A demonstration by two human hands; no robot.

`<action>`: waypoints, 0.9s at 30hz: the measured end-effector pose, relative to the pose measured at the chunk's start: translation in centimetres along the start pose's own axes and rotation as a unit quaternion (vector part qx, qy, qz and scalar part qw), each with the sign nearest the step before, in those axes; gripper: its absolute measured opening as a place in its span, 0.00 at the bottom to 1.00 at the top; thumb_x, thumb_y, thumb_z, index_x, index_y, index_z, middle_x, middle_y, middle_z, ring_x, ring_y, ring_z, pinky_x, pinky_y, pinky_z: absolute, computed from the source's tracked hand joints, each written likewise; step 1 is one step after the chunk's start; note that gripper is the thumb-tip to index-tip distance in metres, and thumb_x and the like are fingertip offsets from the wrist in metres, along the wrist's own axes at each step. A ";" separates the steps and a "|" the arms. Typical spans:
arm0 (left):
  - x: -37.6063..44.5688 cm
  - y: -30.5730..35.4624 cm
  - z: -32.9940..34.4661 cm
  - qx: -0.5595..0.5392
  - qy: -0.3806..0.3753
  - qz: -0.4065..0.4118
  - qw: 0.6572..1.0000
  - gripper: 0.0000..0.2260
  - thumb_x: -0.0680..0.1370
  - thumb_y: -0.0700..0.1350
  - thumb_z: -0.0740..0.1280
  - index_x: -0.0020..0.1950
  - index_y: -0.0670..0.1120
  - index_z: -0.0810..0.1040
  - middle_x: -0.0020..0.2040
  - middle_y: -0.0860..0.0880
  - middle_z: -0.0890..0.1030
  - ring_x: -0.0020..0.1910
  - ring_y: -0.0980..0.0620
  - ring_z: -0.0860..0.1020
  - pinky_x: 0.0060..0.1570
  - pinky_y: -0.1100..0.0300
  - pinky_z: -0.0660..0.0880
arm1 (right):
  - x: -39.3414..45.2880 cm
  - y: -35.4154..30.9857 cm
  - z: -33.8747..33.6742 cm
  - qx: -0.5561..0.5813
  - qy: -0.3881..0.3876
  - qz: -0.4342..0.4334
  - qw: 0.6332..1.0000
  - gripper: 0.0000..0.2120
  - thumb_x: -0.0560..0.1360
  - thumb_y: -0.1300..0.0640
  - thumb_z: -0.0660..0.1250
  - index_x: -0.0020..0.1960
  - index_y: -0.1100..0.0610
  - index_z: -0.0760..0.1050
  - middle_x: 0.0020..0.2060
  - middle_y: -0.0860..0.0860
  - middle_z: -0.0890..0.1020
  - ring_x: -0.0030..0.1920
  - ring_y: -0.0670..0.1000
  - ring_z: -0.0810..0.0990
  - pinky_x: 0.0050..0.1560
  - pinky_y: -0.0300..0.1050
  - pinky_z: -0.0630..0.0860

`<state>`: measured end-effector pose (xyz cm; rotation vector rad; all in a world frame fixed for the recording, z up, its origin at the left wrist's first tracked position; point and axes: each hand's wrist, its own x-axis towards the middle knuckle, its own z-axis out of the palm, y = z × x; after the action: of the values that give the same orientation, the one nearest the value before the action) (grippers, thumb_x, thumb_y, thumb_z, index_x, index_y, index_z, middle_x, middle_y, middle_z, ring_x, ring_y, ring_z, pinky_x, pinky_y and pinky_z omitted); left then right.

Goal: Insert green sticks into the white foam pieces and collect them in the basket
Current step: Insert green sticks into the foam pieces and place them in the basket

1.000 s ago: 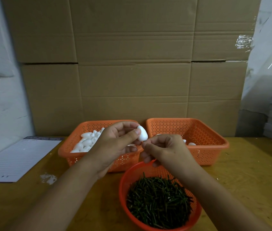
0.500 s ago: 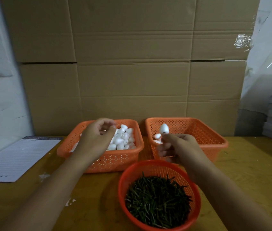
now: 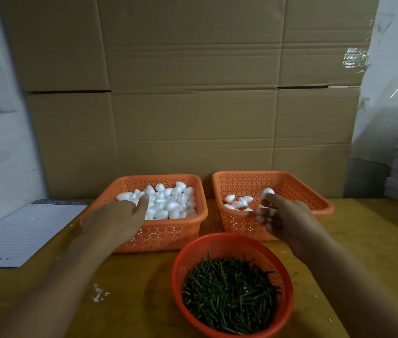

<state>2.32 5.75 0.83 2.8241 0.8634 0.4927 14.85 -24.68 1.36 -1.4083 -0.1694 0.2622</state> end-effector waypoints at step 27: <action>0.0 -0.1 -0.5 0.004 -0.154 -0.024 0.988 0.50 0.67 0.80 0.36 0.77 0.51 0.68 0.76 0.45 0.70 0.73 0.44 0.69 0.71 0.47 0.65 | -2.3 -0.4 2.6 -0.055 -0.092 -0.045 0.993 0.08 0.80 0.56 0.65 0.57 0.58 0.78 0.36 0.52 0.85 0.35 0.49 0.82 0.31 0.39 0.75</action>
<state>2.06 5.84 1.25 2.7742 0.8677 0.0427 11.97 -22.97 2.28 -1.4813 -0.4036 0.3123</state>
